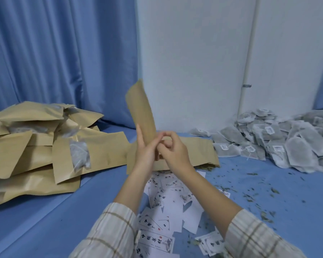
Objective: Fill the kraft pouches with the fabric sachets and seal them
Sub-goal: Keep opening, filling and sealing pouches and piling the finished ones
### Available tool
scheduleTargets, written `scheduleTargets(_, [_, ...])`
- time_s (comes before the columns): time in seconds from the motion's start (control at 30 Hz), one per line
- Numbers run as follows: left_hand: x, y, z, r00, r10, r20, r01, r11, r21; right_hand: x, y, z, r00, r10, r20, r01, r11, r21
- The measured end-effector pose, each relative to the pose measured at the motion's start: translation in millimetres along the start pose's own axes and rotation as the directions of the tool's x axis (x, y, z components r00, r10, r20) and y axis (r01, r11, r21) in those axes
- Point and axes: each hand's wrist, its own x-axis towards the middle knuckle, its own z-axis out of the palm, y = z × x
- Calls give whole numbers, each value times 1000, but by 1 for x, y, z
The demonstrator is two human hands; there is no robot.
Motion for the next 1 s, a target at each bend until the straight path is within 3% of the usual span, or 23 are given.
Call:
scheduleTargets(0.07, [-7,5,8,981,192,-15,-182,951,251,3,-11,-10,989,96,112,-123,955,269])
scheduleTargets(0.1, [-10,7,10,961,277,-19,-243,871,427,4,-16,-16,978,141,152,-189,906,379])
scheduleTargets(0.17, [-18,8,12,918,396,4,-280,643,713,4,-20,-28,970,189,156,-241,846,476])
scheduleTargets(0.23, [-29,3,16,890,452,54,-247,380,891,1,-15,-41,983,174,60,-182,870,459])
scheduleTargets(0.33, [-46,-15,27,887,453,86,-149,106,983,-8,0,-53,979,195,-68,-150,899,411])
scheduleTargets(0.47, [-59,-44,39,951,302,65,-56,-39,998,-25,35,-64,921,360,-149,-272,868,416])
scheduleTargets(0.53, [-63,-61,42,974,205,96,-92,-30,995,-37,55,-70,886,431,-171,-328,844,425])
scheduleTargets(0.63, [-64,-79,44,987,5,163,-163,69,984,-51,78,-79,835,528,-153,-382,758,529])
scheduleTargets(0.73, [-62,-86,48,967,-224,124,-69,237,969,-52,89,-89,791,594,-143,-433,711,555])
scheduleTargets(0.83, [-61,-93,56,989,-139,42,12,368,930,-52,90,-93,794,597,-116,-458,713,531])
scheduleTargets(0.93, [-58,-96,65,1000,7,-30,25,371,928,-56,90,-95,810,577,-108,-467,745,476])
scheduleTargets(1.0, [-57,-100,71,999,16,-35,27,353,935,-57,94,-96,815,567,-116,-453,750,482])
